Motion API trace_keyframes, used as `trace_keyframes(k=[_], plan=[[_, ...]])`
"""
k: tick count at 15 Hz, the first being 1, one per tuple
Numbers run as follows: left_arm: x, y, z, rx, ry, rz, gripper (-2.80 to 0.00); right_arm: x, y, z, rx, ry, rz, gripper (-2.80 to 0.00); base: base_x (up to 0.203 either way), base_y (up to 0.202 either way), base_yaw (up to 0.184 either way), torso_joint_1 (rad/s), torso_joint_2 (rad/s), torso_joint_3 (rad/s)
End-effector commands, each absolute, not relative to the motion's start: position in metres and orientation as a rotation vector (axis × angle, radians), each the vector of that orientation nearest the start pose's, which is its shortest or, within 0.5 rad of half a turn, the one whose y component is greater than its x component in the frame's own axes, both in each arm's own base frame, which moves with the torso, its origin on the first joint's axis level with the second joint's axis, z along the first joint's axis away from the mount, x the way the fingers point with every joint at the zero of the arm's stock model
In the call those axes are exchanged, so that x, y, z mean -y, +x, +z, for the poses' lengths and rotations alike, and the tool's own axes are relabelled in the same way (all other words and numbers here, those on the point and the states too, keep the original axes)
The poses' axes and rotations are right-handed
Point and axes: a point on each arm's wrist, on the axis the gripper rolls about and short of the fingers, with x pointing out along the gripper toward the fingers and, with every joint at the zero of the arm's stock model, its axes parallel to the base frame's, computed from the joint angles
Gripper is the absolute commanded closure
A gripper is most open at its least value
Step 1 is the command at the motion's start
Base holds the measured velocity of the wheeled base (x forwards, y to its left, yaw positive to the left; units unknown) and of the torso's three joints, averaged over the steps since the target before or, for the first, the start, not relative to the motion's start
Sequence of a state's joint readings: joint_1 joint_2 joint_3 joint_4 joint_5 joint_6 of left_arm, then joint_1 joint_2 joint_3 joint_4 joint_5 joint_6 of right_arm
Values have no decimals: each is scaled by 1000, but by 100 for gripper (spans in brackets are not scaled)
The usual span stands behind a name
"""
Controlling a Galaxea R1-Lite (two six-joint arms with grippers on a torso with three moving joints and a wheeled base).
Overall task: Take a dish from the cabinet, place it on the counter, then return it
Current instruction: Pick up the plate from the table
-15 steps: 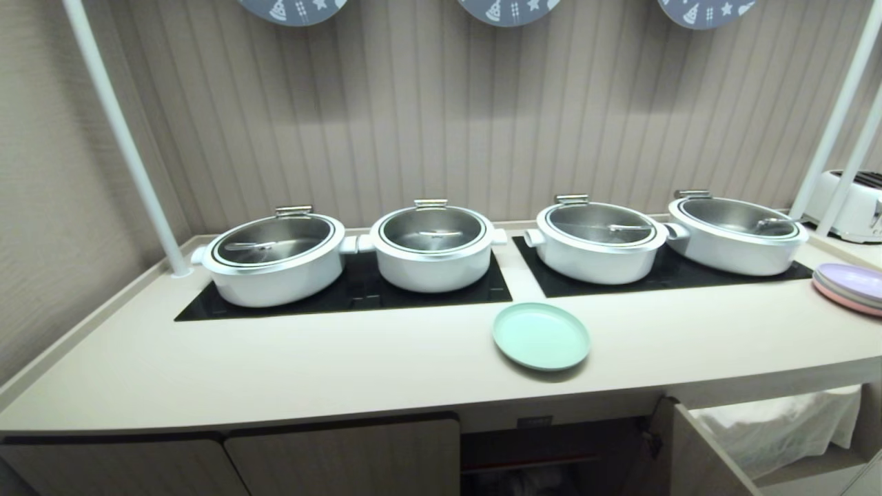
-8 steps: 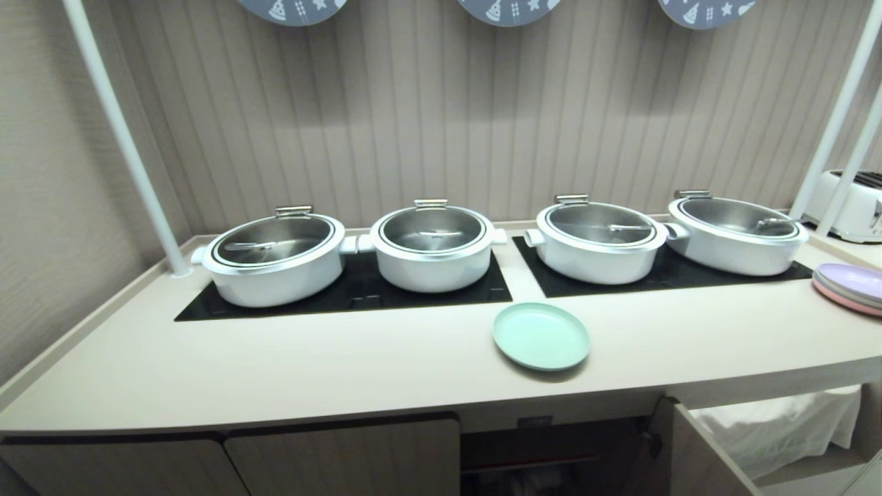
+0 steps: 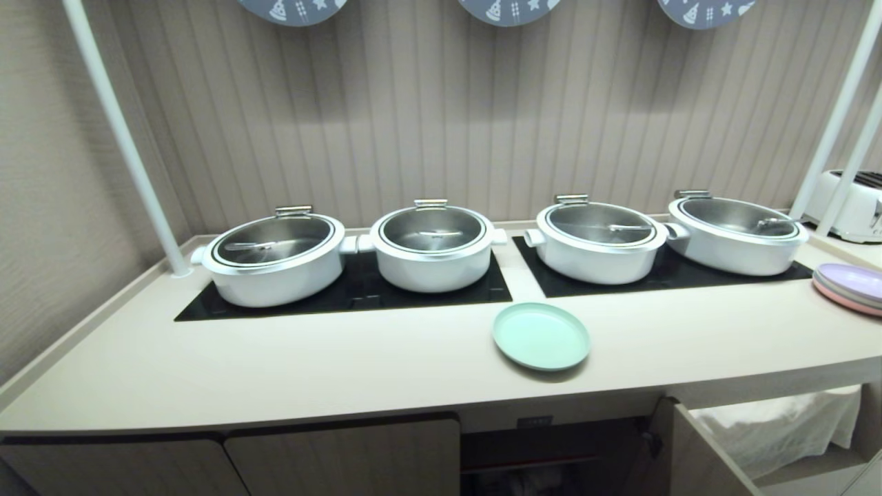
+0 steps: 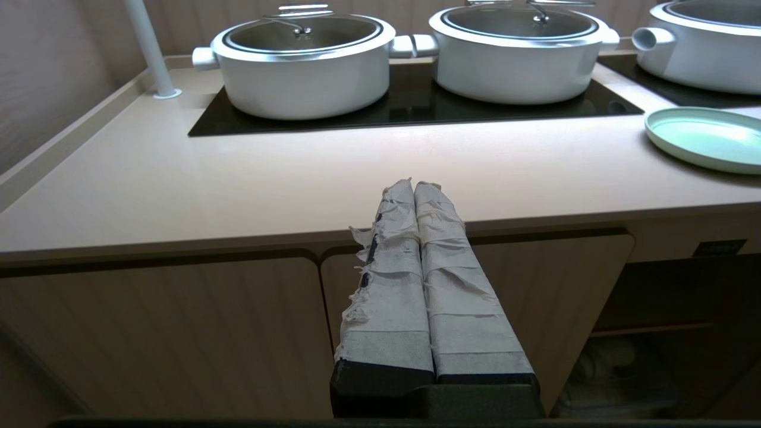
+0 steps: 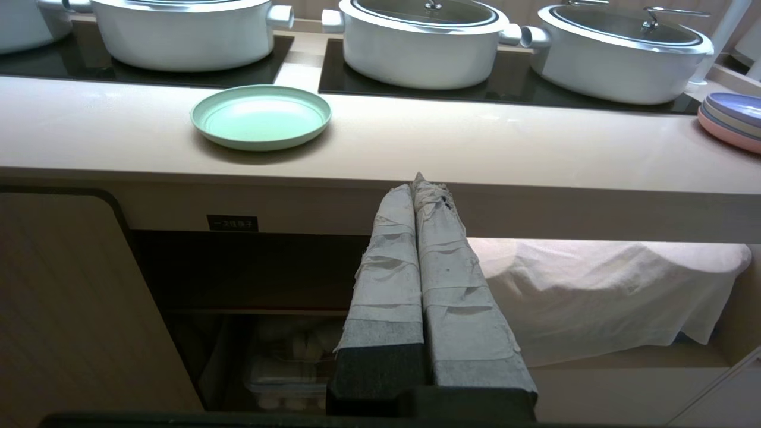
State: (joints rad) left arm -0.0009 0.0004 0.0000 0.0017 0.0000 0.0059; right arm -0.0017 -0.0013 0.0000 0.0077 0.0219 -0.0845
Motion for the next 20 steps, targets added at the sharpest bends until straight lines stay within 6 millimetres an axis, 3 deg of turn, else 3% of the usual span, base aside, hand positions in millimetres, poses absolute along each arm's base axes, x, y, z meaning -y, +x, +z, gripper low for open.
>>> trace_keyframes(k=[1,13,20], plan=[[0,-23,75,-2,6,0,0,-1,-23,75,-8,-86,21,0,0,0,0,0,0,0],[0,-23,75,-2,6,-1,0,-1,-17,78,-78,-108,24,0,0,0,0,0,0,0],[0,-23,75,-2,6,0,0,-2,13,120,-229,-84,102,0,0,0,0,0,0,0]])
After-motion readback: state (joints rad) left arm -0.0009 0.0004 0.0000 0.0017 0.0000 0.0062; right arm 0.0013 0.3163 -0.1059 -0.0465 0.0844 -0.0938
